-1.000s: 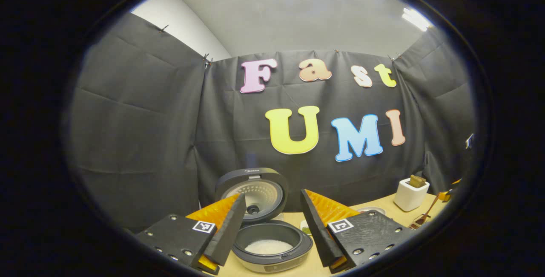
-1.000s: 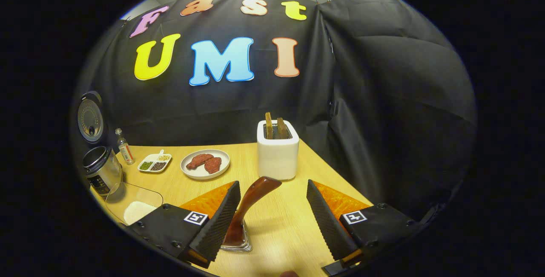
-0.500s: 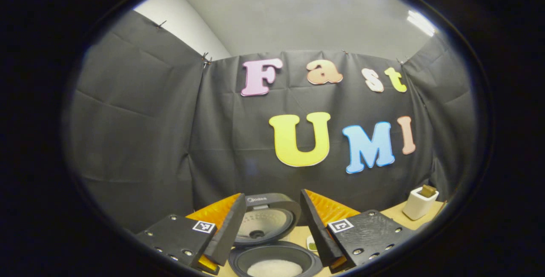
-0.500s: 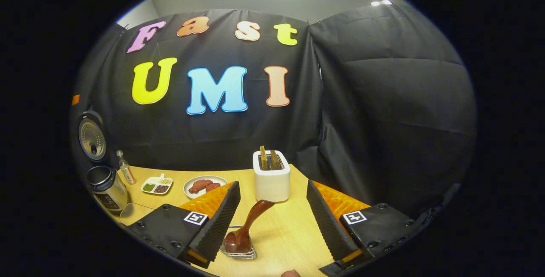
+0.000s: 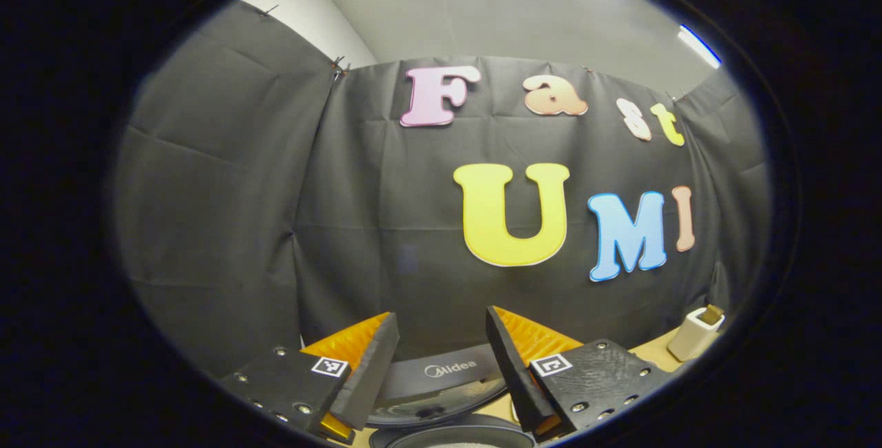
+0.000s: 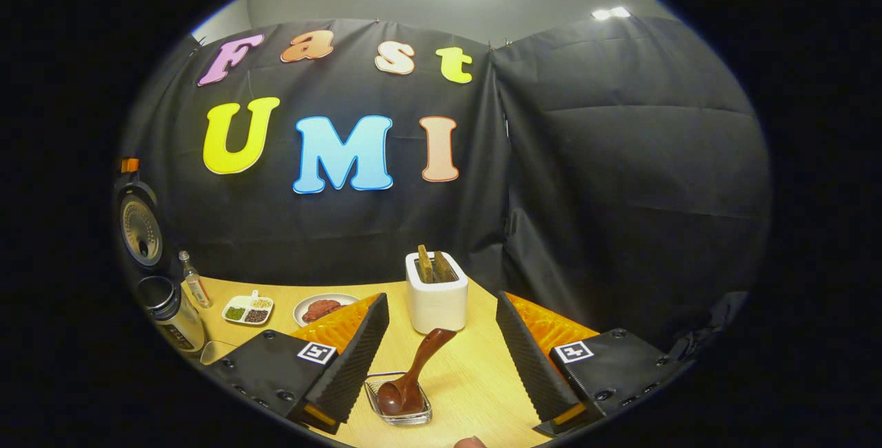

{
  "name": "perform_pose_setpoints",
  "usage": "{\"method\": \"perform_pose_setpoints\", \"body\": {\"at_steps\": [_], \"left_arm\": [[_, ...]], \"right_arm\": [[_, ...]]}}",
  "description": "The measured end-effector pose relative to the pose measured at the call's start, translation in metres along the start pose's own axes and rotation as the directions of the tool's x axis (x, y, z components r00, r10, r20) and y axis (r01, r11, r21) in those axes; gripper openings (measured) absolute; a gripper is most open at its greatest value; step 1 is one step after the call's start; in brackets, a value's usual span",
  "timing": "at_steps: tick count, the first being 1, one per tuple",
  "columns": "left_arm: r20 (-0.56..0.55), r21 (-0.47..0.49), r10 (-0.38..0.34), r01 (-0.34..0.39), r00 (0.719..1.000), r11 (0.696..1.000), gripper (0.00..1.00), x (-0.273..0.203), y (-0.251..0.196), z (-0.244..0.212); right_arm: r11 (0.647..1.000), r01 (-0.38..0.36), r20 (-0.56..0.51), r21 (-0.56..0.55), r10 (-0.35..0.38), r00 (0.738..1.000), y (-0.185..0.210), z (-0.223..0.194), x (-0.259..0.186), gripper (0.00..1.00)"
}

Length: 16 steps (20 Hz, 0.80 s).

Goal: Close the left gripper, press the button to open the rice cooker; take a wooden spoon from the chopstick holder with the right hand, scoop a spoonful of rice and pour it into the rice cooker, then put the wooden spoon back into the chopstick holder.

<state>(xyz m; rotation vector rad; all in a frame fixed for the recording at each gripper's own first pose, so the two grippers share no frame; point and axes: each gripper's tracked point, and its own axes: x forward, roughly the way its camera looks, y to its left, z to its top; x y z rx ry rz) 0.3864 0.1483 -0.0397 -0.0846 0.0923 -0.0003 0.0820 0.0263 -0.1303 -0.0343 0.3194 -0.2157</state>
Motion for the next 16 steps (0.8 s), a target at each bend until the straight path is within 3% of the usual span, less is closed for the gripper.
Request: {"method": "perform_pose_setpoints", "body": {"at_steps": [3, 5, 6, 7, 9, 16], "left_arm": [[-0.031, 0.011, 0.020, -0.019, 0.999, 1.000, 0.80, 0.017, 0.005, -0.015], [-0.021, 0.014, 0.024, -0.024, 1.000, 1.000, 0.82, 0.016, 0.003, -0.013], [-0.030, 0.010, 0.027, -0.026, 0.999, 1.000, 0.82, 0.012, 0.004, -0.015], [-0.045, 0.002, 0.032, -0.032, 0.998, 0.999, 0.82, 0.010, 0.004, -0.018], [-0.043, -0.011, 0.028, -0.028, 0.999, 1.000, 0.82, 0.001, 0.000, -0.016], [-0.079, -0.013, 0.035, -0.036, 0.996, 0.999, 0.82, -0.047, -0.022, -0.034]], "right_arm": [[1.000, -0.005, 0.007, -0.016, 0.005, 1.000, 0.004, 0.006, -0.002, 0.99], [1.000, -0.013, 0.014, -0.021, 0.013, 1.000, 0.004, 0.010, -0.003, 0.95], [1.000, -0.017, 0.017, -0.024, 0.017, 1.000, 0.003, 0.012, -0.003, 0.99], [0.999, -0.021, 0.018, -0.025, 0.021, 1.000, 0.002, 0.013, -0.004, 0.95], [0.999, -0.035, 0.020, -0.024, 0.036, 0.999, -0.001, 0.015, -0.006, 0.99], [0.995, -0.097, 0.010, 0.003, 0.097, 0.995, -0.009, 0.014, -0.010, 0.96]]}}
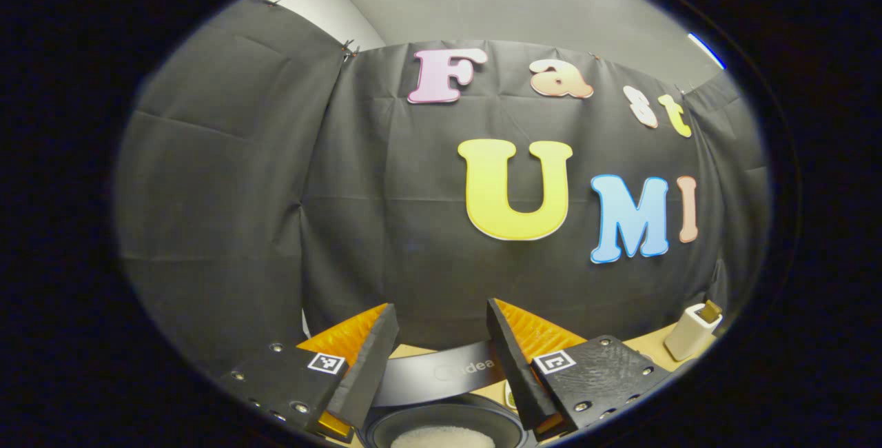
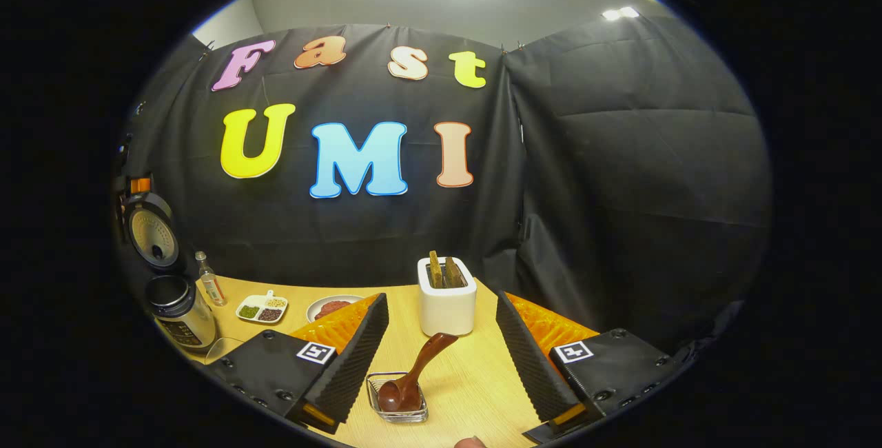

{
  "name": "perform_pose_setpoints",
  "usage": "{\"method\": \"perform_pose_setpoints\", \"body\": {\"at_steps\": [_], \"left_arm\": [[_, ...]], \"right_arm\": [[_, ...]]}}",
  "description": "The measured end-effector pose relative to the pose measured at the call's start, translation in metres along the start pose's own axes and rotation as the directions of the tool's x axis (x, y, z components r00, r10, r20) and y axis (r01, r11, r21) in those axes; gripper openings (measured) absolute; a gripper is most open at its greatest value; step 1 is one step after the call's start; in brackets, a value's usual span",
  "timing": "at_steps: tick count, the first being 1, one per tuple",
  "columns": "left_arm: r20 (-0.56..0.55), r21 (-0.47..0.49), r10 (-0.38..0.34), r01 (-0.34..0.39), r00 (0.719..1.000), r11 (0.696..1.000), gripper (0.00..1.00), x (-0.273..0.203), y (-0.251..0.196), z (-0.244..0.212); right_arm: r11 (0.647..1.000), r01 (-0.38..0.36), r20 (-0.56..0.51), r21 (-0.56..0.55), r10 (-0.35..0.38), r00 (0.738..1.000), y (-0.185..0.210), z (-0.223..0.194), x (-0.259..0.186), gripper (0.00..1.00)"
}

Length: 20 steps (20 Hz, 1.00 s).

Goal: Close the left gripper, press the button to open the rice cooker; take a wooden spoon from the chopstick holder with the right hand, scoop a spoonful of rice and pour it into the rice cooker, then put the wooden spoon back into the chopstick holder.

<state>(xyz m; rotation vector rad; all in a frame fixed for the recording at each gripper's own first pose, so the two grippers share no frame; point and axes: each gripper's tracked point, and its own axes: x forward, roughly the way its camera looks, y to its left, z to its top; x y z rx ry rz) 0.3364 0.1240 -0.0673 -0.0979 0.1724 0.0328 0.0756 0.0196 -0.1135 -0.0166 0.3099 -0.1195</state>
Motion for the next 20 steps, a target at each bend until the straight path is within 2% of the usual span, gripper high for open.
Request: {"method": "perform_pose_setpoints", "body": {"at_steps": [1, 2, 3, 6, 20], "left_arm": [[-0.008, 0.010, 0.001, -0.001, 1.000, 1.000, 0.84, -0.007, -0.004, -0.004], [-0.015, 0.019, 0.001, -0.001, 1.000, 1.000, 0.84, -0.015, -0.007, -0.008], [-0.023, 0.027, 0.002, -0.001, 1.000, 1.000, 0.84, -0.022, -0.010, -0.012], [-0.040, 0.040, -0.002, 0.004, 0.999, 0.999, 0.82, -0.043, -0.020, -0.029], [-0.154, 0.026, 0.005, -0.002, 0.988, 1.000, 0.84, -0.104, -0.041, -0.106]], "right_arm": [[1.000, -0.007, 0.000, -0.004, 0.007, 1.000, -0.001, 0.000, -0.001, 0.99], [1.000, -0.014, -0.001, -0.010, 0.014, 1.000, -0.003, 0.000, -0.003, 0.95], [1.000, -0.023, 0.000, -0.015, 0.023, 1.000, -0.004, 0.000, -0.004, 0.99], [0.999, -0.050, -0.001, -0.010, 0.050, 0.999, -0.007, 0.001, -0.007, 0.99], [0.991, -0.120, -0.004, -0.056, 0.120, 0.993, -0.022, 0.007, -0.019, 0.99]]}}
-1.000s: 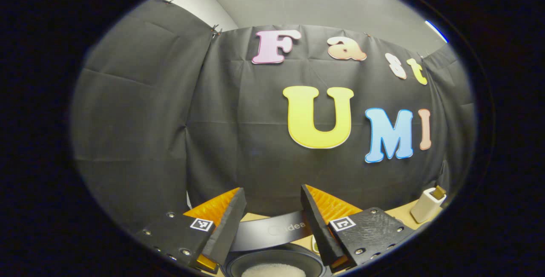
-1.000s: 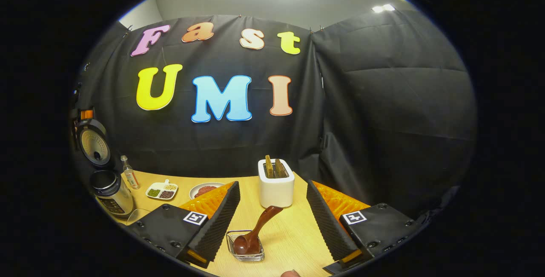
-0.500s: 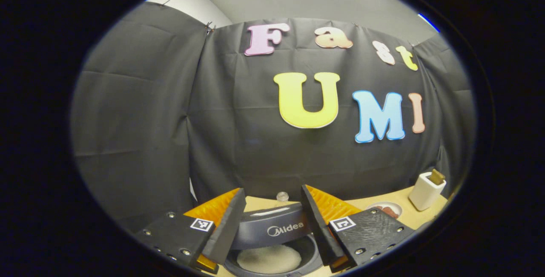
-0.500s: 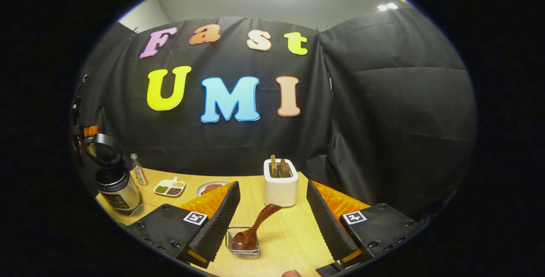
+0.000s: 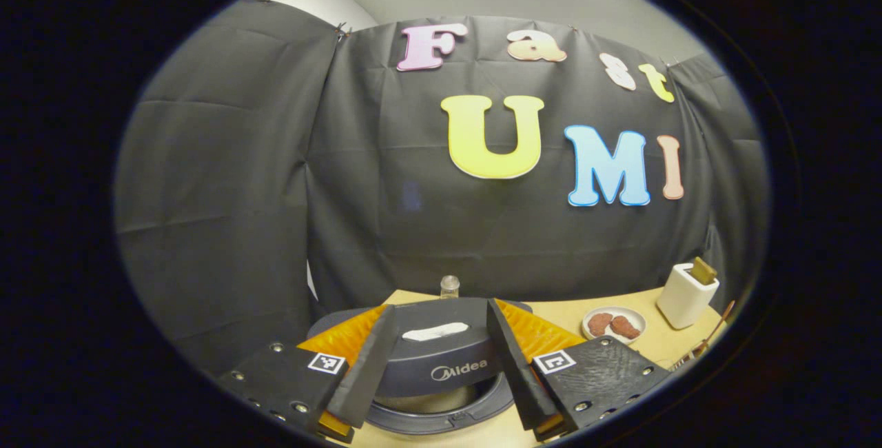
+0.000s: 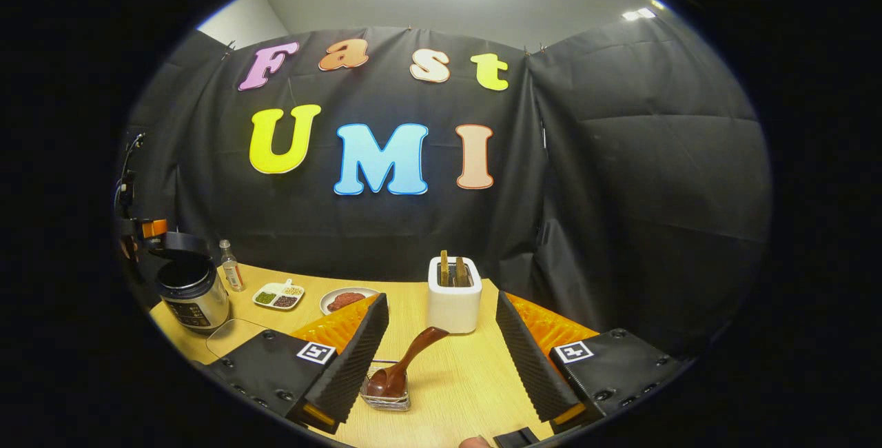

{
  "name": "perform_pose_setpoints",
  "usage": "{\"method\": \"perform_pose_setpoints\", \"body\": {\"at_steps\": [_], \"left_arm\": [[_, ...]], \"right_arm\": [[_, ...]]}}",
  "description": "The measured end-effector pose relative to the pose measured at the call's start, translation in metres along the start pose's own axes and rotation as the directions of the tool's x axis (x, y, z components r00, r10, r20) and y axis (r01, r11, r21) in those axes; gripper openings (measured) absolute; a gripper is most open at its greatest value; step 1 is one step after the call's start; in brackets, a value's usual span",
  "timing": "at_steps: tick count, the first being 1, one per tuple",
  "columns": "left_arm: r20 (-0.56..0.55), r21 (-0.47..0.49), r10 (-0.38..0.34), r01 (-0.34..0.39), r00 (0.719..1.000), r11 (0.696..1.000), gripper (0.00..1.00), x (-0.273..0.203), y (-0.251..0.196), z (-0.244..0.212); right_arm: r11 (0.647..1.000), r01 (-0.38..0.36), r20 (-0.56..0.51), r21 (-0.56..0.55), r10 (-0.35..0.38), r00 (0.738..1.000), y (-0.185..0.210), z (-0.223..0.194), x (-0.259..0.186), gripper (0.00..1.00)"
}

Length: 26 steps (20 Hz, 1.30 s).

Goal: Close the left gripper, press the button to open the rice cooker; take a wooden spoon from the chopstick holder with the right hand, scoop a spoonful of rice and pour it into the rice cooker, then put the wooden spoon back into the chopstick holder.

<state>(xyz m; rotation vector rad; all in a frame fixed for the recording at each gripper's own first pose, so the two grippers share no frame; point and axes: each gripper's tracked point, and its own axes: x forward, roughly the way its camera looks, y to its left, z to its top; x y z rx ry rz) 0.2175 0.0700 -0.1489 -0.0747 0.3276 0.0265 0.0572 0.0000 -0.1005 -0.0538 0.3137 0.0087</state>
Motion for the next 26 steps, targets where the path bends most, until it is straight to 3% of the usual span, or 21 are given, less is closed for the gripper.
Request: {"method": "perform_pose_setpoints", "body": {"at_steps": [7, 8, 9, 20, 26], "left_arm": [[-0.057, -0.002, 0.011, -0.011, 0.998, 1.000, 0.83, -0.010, -0.007, -0.039], [-0.060, 0.001, 0.014, -0.014, 0.998, 1.000, 0.83, -0.009, -0.005, -0.042], [-0.062, 0.000, 0.018, -0.018, 0.998, 1.000, 0.85, -0.008, -0.004, -0.044], [-0.139, 0.040, 0.029, -0.023, 0.990, 0.999, 0.84, -0.019, -0.011, -0.099], [-0.062, 0.046, 0.054, -0.051, 0.997, 0.998, 0.88, -0.023, -0.014, -0.106]], "right_arm": [[1.000, -0.011, -0.012, 0.008, 0.011, 1.000, -0.002, -0.006, -0.004, 0.99], [1.000, -0.013, -0.013, 0.007, 0.013, 1.000, -0.002, -0.006, -0.004, 0.95], [1.000, -0.014, -0.013, 0.006, 0.014, 1.000, -0.001, -0.007, -0.004, 0.99], [0.999, -0.038, -0.024, 0.000, 0.038, 0.999, 0.011, -0.011, -0.004, 0.99], [0.999, -0.050, -0.036, -0.009, 0.050, 0.998, 0.013, -0.017, -0.005, 0.99]]}}
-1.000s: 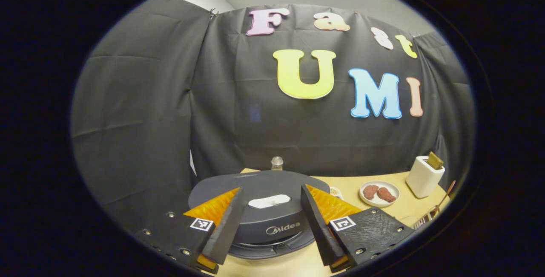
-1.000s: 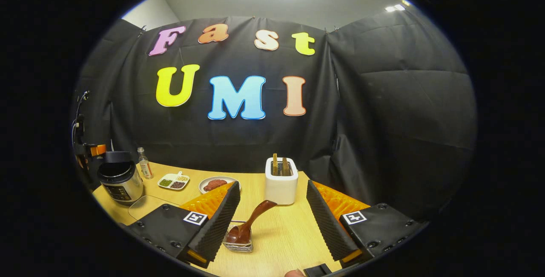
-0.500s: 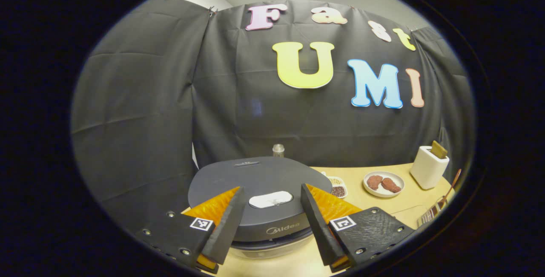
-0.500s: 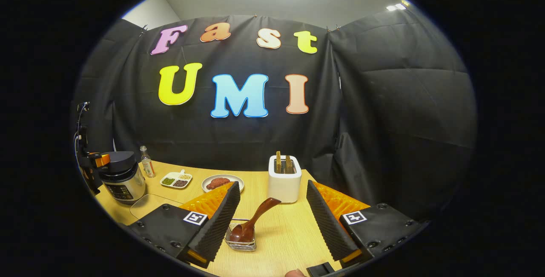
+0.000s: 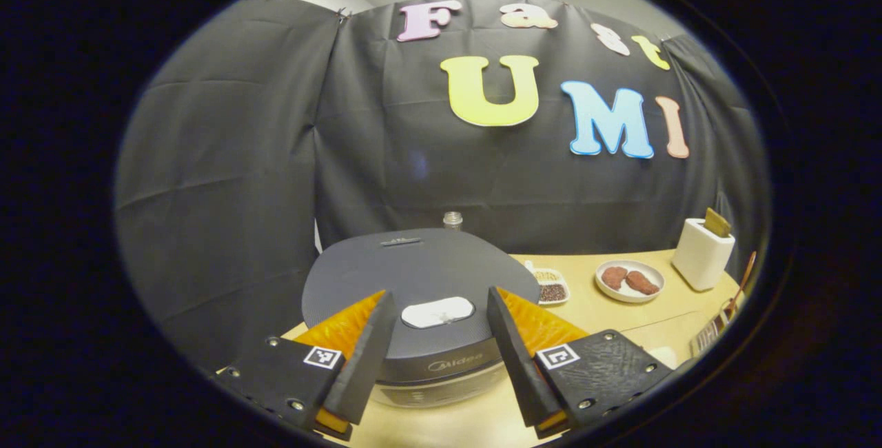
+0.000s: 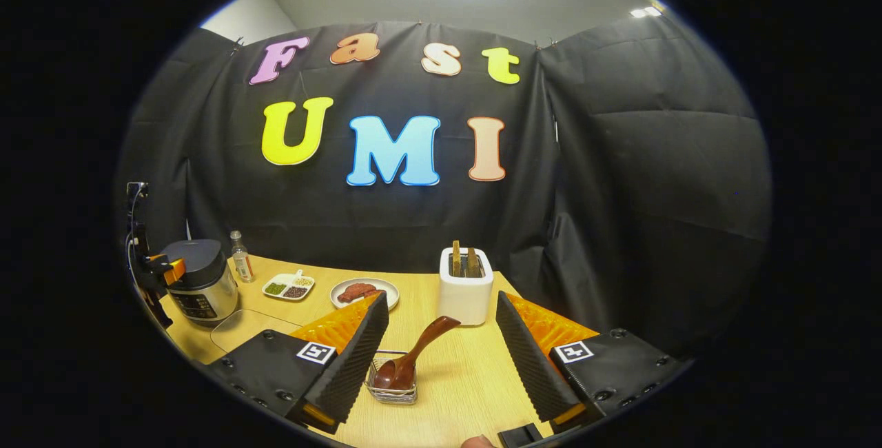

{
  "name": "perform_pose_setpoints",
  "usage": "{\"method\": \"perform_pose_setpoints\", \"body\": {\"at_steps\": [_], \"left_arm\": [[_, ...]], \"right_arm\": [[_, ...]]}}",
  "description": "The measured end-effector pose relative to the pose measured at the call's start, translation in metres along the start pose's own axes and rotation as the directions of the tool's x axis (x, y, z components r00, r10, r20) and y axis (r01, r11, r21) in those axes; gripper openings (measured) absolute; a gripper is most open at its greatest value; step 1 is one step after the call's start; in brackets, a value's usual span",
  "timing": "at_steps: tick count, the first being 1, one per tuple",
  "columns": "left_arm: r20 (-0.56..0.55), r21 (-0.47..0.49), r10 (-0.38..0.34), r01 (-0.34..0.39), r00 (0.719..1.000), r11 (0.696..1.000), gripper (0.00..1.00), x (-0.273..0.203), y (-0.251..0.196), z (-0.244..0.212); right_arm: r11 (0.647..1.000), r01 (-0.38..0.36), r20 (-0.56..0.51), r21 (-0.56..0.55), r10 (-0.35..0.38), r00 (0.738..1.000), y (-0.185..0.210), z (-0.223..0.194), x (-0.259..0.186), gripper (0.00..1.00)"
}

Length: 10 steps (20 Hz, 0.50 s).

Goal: Close the left gripper, press the button to open the rice cooker; take a wooden spoon from the chopstick holder with the right hand, scoop a spoonful of rice and pour it into the rice cooker, then put the wooden spoon back into the chopstick holder.

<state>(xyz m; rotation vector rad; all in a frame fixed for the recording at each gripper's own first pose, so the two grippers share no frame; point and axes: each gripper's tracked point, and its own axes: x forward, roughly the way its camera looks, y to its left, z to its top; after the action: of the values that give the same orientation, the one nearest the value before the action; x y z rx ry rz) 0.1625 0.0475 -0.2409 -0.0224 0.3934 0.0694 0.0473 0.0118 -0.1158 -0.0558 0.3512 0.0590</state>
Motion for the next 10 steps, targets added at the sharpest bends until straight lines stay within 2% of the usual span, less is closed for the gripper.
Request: {"method": "perform_pose_setpoints", "body": {"at_steps": [6, 7, 8, 10], "left_arm": [[0.015, 0.033, -0.006, 0.006, 1.000, 0.999, 0.84, -0.016, -0.008, 0.023], [0.036, 0.025, -0.012, 0.011, 0.999, 1.000, 0.84, -0.024, -0.012, 0.036], [0.058, 0.016, -0.025, 0.024, 0.998, 1.000, 0.84, -0.036, -0.018, 0.048], [0.104, 0.004, -0.044, 0.044, 0.994, 0.999, 0.84, -0.052, -0.035, 0.070]], "right_arm": [[1.000, -0.025, 0.055, 0.008, 0.025, 0.998, -0.003, 0.020, -0.012, 0.99], [1.000, -0.030, 0.064, 0.004, 0.030, 0.998, -0.005, 0.022, -0.013, 0.99], [0.999, -0.036, 0.072, 0.001, 0.035, 0.997, -0.008, 0.023, -0.015, 0.95], [0.998, -0.056, 0.080, 0.005, 0.056, 0.995, -0.011, 0.024, -0.017, 0.99]]}}
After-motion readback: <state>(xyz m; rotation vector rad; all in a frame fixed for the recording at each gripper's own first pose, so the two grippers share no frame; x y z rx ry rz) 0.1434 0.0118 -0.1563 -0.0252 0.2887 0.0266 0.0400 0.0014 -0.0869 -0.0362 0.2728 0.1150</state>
